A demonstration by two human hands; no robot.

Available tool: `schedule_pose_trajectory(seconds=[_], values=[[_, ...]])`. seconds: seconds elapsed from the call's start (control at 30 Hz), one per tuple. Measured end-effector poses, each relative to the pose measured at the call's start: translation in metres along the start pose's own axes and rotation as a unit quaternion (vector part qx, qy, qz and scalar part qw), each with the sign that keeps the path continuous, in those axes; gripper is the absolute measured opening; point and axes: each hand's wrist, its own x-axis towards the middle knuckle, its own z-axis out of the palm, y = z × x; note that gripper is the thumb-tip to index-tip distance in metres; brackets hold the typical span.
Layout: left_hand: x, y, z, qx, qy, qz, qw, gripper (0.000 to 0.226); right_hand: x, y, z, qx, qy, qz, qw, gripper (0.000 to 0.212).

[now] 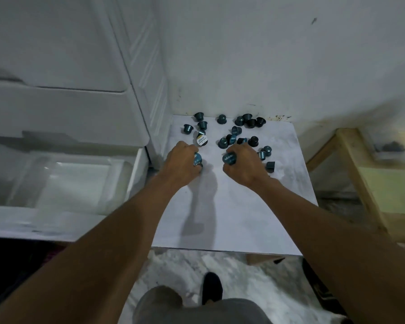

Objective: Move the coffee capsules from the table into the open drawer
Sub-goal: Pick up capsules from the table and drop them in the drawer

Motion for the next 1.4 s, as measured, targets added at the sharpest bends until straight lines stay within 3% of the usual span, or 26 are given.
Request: schedule_pose_trajectory(seconds=[0.2,0.67,0.83,0.93,1.03,1.23,1.4], values=[[-0.044,-0.032,-0.05,0.013,0.048,0.022,0.999,0.042,-0.028,-0.065,0.001,-0.001,0.035,-0.064,0.997,0.048],[-0.15,-0.136,-0.14,0.025,0.109,0.033,0.993,0.023,-0.091,-0.215,0.054,0.002,0.04,-0.137,0.99,0.034],[-0.153,-0.163,-0.153,0.043,0.122,-0.008,0.992,0.03,-0.074,-0.244,0.073,-0.01,0.019,-0.177,0.984,0.029],[-0.148,-0.181,-0.156,0.055,0.122,-0.036,0.99,0.027,-0.057,-0.257,0.083,-0.015,-0.002,-0.204,0.979,0.035],[-0.146,-0.198,-0.155,0.056,0.12,-0.072,0.989,0.022,-0.04,-0.267,0.098,-0.012,-0.039,-0.228,0.973,0.026],[-0.131,-0.239,-0.16,0.056,0.1,-0.116,0.987,0.031,-0.015,-0.286,0.132,-0.019,-0.083,-0.23,0.969,0.026],[-0.107,-0.281,-0.167,0.07,0.029,-0.107,0.991,0.038,0.012,-0.307,0.165,-0.013,-0.107,-0.196,0.975,0.03]])
